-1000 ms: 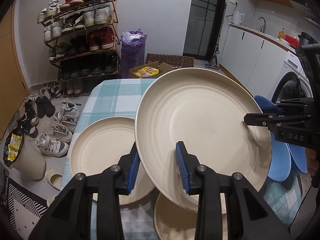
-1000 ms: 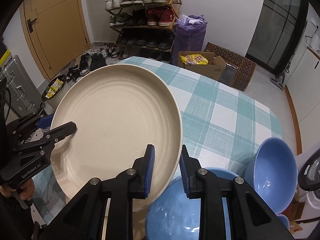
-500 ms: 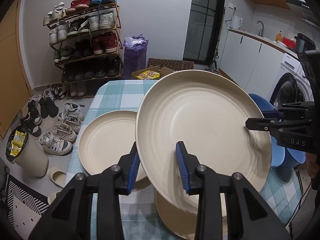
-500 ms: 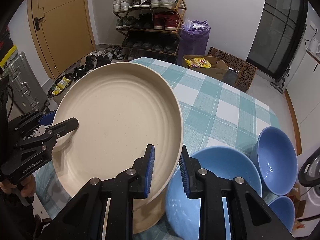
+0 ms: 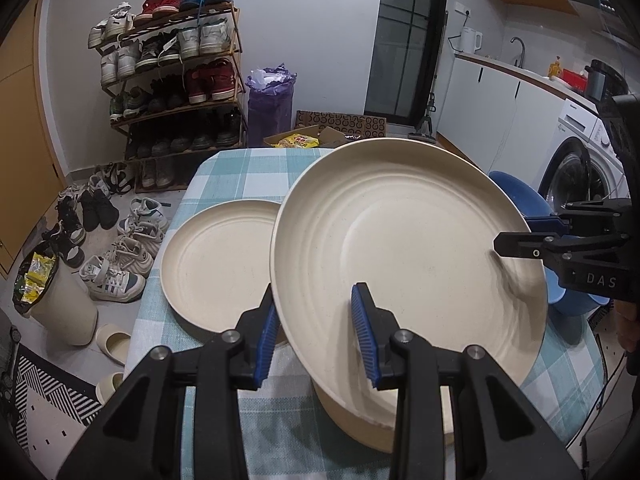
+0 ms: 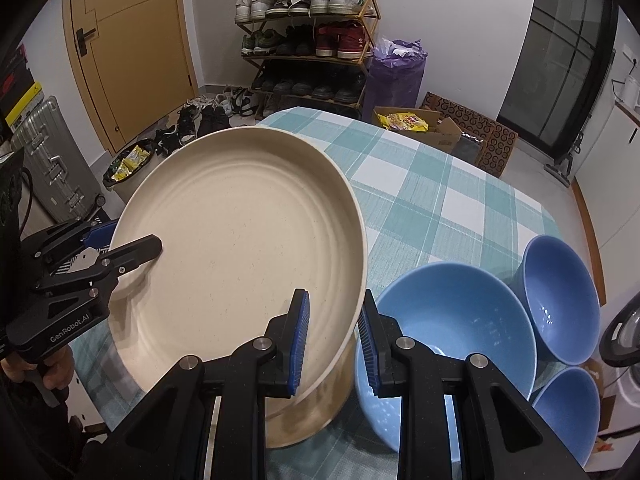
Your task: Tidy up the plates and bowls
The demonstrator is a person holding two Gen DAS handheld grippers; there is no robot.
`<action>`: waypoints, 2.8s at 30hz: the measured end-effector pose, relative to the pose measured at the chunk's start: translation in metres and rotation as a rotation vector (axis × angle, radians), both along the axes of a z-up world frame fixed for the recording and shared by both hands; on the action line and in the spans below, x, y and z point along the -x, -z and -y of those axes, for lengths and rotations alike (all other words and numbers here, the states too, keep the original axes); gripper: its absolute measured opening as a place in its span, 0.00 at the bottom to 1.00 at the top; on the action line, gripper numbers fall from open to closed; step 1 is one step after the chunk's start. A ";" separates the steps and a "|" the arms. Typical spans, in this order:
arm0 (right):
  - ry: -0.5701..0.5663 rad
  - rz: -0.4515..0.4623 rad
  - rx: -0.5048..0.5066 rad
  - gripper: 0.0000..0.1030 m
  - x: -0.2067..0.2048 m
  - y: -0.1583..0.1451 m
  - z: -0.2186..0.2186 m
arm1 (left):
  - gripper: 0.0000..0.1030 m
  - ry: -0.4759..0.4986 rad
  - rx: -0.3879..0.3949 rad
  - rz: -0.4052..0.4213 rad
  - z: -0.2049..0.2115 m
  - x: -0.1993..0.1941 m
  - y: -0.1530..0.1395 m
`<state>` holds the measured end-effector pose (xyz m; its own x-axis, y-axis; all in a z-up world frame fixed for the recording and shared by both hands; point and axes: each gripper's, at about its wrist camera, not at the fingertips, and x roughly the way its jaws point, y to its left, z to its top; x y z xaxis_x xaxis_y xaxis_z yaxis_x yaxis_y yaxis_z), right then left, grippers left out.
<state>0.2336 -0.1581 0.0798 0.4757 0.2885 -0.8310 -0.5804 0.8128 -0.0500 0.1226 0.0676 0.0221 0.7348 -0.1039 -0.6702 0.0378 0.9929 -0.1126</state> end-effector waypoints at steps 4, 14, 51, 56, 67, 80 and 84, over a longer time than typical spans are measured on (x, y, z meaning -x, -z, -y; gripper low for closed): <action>0.003 -0.006 0.005 0.24 0.006 0.006 0.001 | 0.33 0.003 0.002 -0.001 0.000 0.006 0.002; -0.001 -0.012 0.005 0.24 0.020 0.014 0.006 | 0.33 0.004 0.003 -0.001 0.001 0.018 0.006; 0.034 -0.030 0.122 0.24 0.046 0.071 0.000 | 0.33 0.009 -0.016 -0.081 0.011 0.010 0.054; 0.039 -0.023 0.148 0.24 0.047 0.078 -0.001 | 0.33 0.011 -0.019 -0.093 0.014 0.007 0.059; 0.058 -0.015 0.182 0.24 0.046 0.086 0.004 | 0.33 0.023 -0.020 -0.100 0.019 0.003 0.069; 0.066 0.005 0.224 0.24 0.044 0.097 0.006 | 0.33 0.025 -0.092 -0.089 0.033 0.003 0.076; 0.069 0.012 0.240 0.24 0.043 0.101 0.004 | 0.33 0.023 -0.115 -0.087 0.035 0.003 0.078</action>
